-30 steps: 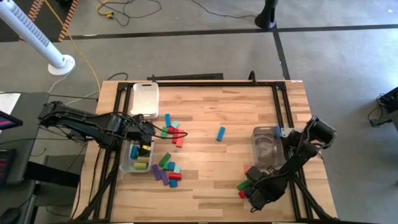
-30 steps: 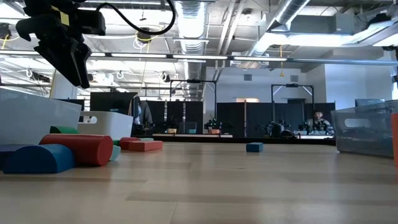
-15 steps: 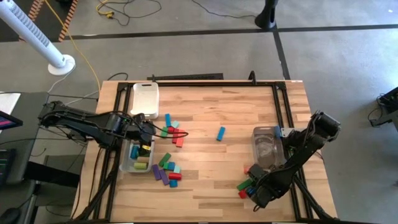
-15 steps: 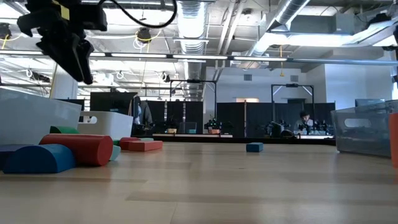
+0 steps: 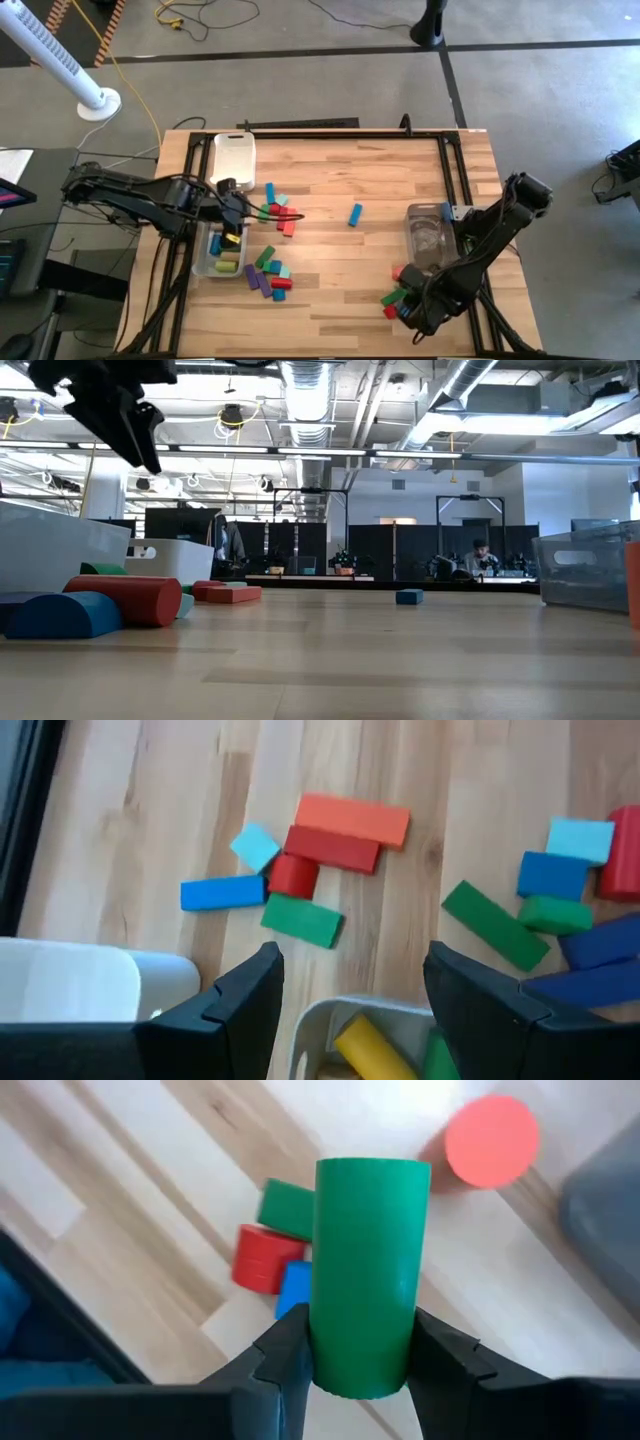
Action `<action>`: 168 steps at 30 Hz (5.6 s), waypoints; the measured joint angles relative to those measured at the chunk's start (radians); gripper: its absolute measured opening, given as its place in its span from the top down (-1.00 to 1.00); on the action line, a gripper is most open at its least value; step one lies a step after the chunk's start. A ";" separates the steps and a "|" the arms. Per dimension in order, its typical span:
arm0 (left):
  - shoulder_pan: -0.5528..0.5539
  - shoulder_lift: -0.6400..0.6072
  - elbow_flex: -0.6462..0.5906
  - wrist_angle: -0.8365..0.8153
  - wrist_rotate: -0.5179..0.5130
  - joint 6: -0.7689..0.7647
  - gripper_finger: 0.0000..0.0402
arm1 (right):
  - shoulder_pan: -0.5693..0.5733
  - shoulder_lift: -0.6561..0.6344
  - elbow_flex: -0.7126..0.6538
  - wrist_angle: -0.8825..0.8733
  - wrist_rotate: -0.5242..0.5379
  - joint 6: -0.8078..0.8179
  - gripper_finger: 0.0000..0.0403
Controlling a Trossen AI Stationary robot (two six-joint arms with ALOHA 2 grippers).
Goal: Sort blocks by size
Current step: Put the dark green cylindrical block into the gray bin, then put the orange cylindrical block into the gray bin
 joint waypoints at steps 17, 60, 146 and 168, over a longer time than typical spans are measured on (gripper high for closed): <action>-0.163 0.135 0.005 0.629 0.050 0.465 -0.15 | -0.177 0.000 0.112 0.031 0.045 -0.402 0.22; -0.173 0.508 0.004 1.143 0.214 0.833 -0.21 | -0.519 0.136 0.119 0.731 -0.124 -1.067 0.22; -0.363 0.143 -0.186 -0.223 0.072 -0.420 0.23 | -0.244 0.130 0.119 -0.158 0.063 -0.921 -0.16; -0.362 0.144 -0.192 -0.189 0.023 -0.434 -0.44 | -0.180 0.130 0.115 -0.193 0.094 -0.784 -0.16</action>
